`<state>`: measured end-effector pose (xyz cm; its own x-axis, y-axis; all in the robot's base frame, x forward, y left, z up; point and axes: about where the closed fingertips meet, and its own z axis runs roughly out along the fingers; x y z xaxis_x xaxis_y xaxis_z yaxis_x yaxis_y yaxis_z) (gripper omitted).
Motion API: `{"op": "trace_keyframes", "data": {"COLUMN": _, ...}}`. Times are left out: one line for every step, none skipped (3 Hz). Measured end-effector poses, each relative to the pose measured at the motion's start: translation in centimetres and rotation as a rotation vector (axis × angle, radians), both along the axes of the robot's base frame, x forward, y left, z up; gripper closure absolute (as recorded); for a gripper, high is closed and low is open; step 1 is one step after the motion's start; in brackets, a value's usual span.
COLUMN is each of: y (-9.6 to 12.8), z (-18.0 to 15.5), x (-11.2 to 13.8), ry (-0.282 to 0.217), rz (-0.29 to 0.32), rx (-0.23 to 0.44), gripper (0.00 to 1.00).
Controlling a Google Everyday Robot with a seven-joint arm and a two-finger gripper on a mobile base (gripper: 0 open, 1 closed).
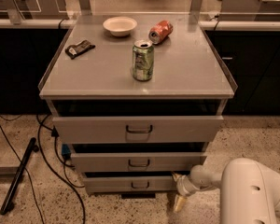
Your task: Open bottom drawer
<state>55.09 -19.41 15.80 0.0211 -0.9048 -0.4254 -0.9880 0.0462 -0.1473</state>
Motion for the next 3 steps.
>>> {"op": "trace_keyframes", "data": {"y": 0.0, "z": -0.01, "x": 0.0, "ry": 0.001, "rz": 0.0, "rx": 0.0, "gripper": 0.0}}
{"op": "trace_keyframes", "data": {"y": 0.08, "z": -0.45, "x": -0.13, "ry": 0.03, "rz": -0.005, "rx": -0.004, "gripper": 0.0}}
{"op": "trace_keyframes", "data": {"y": -0.05, "z": -0.8, "x": -0.54, "ry": 0.069, "rz": -0.013, "rx": -0.014, "gripper": 0.0}}
